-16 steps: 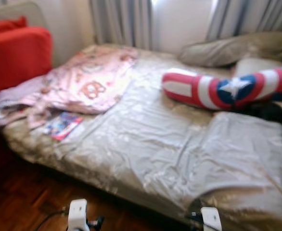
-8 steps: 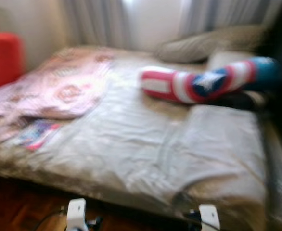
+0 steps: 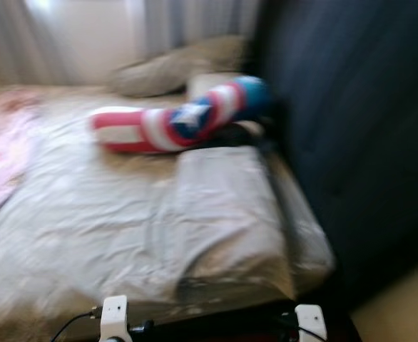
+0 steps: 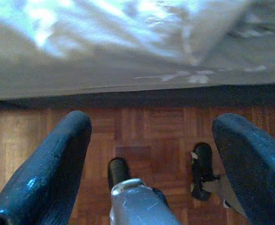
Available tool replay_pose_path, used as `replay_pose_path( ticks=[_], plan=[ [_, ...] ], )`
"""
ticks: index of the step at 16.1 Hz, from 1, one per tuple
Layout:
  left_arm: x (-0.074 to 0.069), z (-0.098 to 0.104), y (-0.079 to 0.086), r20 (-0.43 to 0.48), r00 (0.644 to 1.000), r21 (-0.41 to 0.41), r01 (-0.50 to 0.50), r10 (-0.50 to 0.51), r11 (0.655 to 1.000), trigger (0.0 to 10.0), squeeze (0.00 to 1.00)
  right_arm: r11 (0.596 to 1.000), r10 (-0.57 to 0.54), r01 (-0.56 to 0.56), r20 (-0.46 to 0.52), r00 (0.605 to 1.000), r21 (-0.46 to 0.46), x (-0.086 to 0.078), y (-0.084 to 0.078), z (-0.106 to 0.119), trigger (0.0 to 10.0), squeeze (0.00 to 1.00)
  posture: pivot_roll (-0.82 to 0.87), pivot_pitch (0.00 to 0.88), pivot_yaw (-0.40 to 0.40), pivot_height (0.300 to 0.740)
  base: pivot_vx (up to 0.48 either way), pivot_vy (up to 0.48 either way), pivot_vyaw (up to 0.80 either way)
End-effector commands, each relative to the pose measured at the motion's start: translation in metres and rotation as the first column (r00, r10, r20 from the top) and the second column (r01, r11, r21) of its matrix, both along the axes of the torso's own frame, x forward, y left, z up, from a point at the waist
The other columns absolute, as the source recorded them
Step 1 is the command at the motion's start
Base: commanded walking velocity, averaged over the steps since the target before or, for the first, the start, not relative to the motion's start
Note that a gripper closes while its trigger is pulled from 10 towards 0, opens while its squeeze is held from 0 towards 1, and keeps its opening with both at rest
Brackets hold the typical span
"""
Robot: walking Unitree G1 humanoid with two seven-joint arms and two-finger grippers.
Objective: Clean up the room
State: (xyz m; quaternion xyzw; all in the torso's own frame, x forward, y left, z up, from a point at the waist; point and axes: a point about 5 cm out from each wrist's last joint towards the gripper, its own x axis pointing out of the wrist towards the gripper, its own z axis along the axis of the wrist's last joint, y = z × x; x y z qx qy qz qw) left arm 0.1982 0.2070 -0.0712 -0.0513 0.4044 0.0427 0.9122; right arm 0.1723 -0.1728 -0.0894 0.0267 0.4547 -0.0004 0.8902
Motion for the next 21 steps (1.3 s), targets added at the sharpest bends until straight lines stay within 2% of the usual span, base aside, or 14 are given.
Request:
replay_pose_path(
  ticks=[1,6,9,11,15,19,21],
  plan=[
    [-0.0046,-0.0024,0.0026,-0.025,1.000,0.006,-0.002,0.002,1.000,10.0,0.00,1.000,-0.007,0.007,0.003,1.000,0.001,0.0008,-0.0005,0.0004,10.0,0.00,0.03,0.000,-0.023,0.740,0.000,0.000,0.00],
    [-0.0081,-0.0042,0.0034,-0.040,0.999,0.014,0.001,0.000,1.000,10.0,0.00,1.000,0.010,-0.010,0.007,1.000,0.000,0.0010,0.0005,0.0006,10.0,0.00,0.03,0.000,-0.025,0.740,0.000,0.000,0.00],
    [-0.0097,-0.0049,0.0048,-0.049,0.999,0.027,0.005,-0.004,1.000,10.0,0.00,0.998,0.051,-0.050,0.005,0.999,-0.027,0.0009,0.0006,0.0006,10.0,0.00,0.03,0.000,-0.026,0.740,0.000,-0.414,0.00],
    [-0.0109,-0.0055,0.0048,-0.054,0.999,0.028,0.006,-0.004,1.000,10.0,0.00,1.000,0.022,-0.022,0.009,1.000,-0.012,0.0001,0.0001,0.0003,10.0,0.00,0.02,0.000,-0.026,0.740,0.000,-0.377,0.48],
    [-0.0119,-0.0058,0.0050,-0.051,0.999,0.029,0.007,-0.005,1.000,10.0,0.00,1.000,0.001,-0.001,0.011,1.000,-0.020,-0.0004,-0.0026,0.0003,10.0,0.00,0.02,0.000,-0.022,0.740,0.000,0.000,0.00],
    [-0.0057,-0.0022,0.0031,-0.010,1.000,0.009,0.021,-0.021,1.000,10.0,0.00,1.000,0.002,-0.002,0.010,1.000,-0.020,-0.0005,-0.0036,0.0004,10.0,0.00,0.03,0.000,-0.024,0.740,0.000,0.000,0.00],
    [-0.0040,-0.0014,0.0031,-0.011,1.000,0.017,0.026,-0.025,1.000,10.0,0.00,1.000,0.002,-0.002,0.010,1.000,-0.020,-0.0006,-0.0035,0.0003,10.0,0.00,0.02,0.000,-0.022,0.740,0.000,0.461,0.00]
  ],
)
